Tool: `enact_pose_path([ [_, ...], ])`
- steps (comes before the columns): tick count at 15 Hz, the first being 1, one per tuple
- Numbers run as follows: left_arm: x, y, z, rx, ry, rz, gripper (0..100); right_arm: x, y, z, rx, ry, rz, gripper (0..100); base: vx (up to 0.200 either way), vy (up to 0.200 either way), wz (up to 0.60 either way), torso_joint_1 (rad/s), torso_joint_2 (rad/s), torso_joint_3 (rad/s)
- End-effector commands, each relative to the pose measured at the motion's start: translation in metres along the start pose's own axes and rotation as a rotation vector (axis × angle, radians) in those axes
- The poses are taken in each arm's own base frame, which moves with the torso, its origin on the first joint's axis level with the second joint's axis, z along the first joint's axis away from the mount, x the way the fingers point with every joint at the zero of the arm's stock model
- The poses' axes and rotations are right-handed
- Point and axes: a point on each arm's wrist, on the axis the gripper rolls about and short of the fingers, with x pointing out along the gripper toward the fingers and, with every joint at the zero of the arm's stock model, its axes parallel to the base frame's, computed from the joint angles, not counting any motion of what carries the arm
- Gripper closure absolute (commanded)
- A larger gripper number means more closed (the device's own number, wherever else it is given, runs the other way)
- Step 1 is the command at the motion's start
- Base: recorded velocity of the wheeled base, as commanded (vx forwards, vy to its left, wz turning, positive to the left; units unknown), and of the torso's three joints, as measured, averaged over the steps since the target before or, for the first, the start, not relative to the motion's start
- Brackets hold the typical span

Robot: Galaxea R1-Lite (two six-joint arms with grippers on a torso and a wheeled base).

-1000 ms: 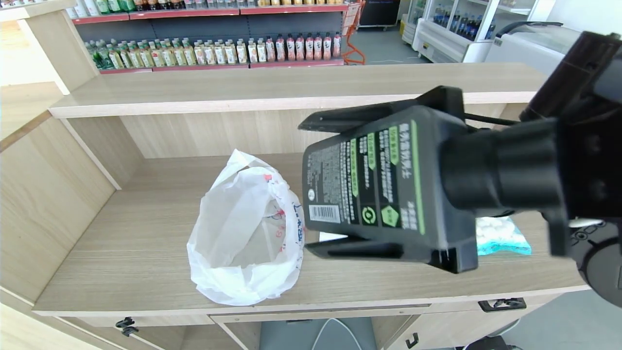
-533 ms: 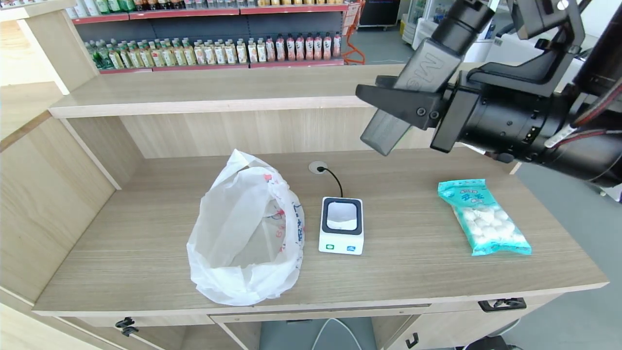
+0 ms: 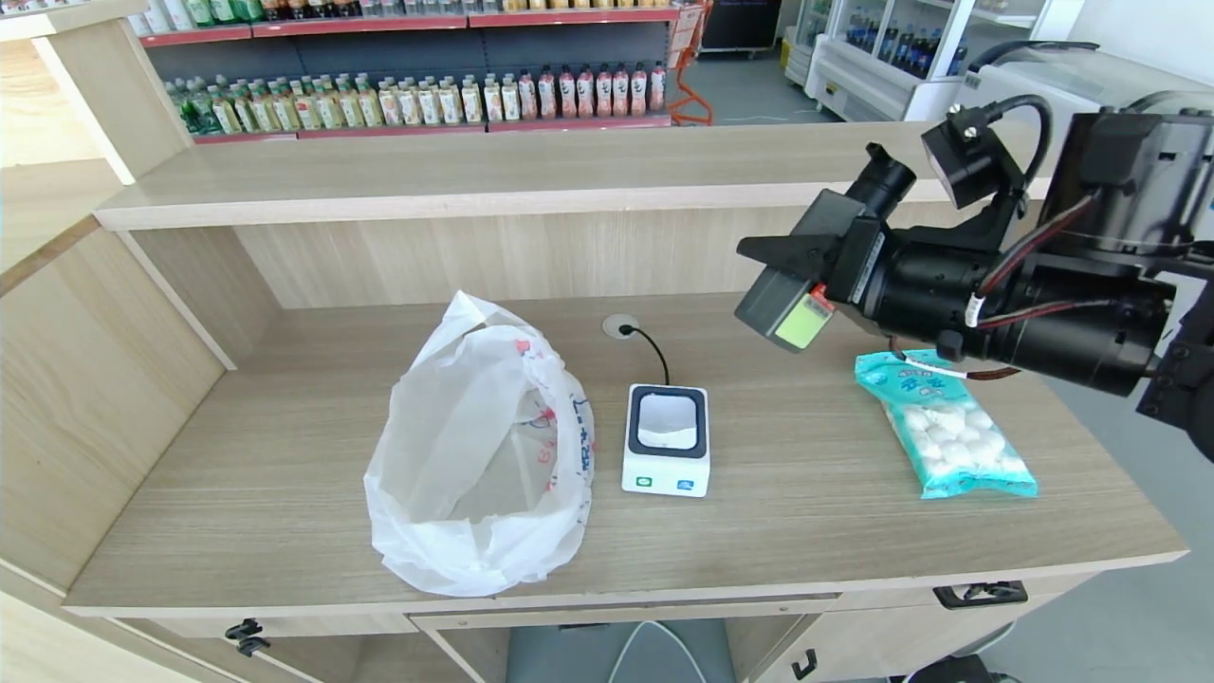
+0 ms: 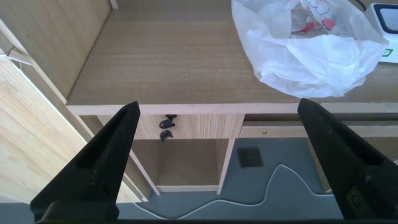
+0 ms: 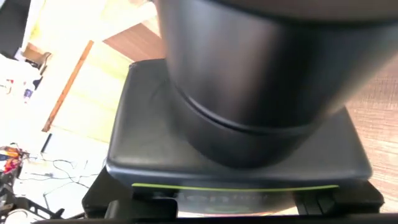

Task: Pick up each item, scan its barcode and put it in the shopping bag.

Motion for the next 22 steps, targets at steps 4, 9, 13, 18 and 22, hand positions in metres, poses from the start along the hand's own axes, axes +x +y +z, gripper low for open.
enact_pose_path([
  [4,0.0,0.0,0.0,0.0,0.002,0.0,0,0.028,-0.028,-0.016,0.116,0.053,-0.072,100,0.0,0.0,0.0,0.0,0.0,0.0],
  [9,0.0,0.0,0.0,0.0,0.0,0.0,0,0.02,-0.064,-0.04,0.199,0.126,-0.196,100,0.0,0.0,0.0,0.0,0.0,0.0],
  [13,0.0,0.0,0.0,0.0,0.002,0.0,0,0.03,-0.066,-0.046,0.203,0.139,-0.193,100,0.0,0.0,0.0,0.0,0.0,0.0],
  [18,0.0,0.0,0.0,0.0,0.002,0.0,0,0.036,-0.062,-0.058,0.211,0.174,-0.19,100,0.0,0.0,0.0,0.0,0.0,0.0],
  [22,0.0,0.0,0.0,0.0,0.002,0.0,0,0.046,-0.056,-0.066,0.201,0.178,-0.183,100,0.0,0.0,0.0,0.0,0.0,0.0],
])
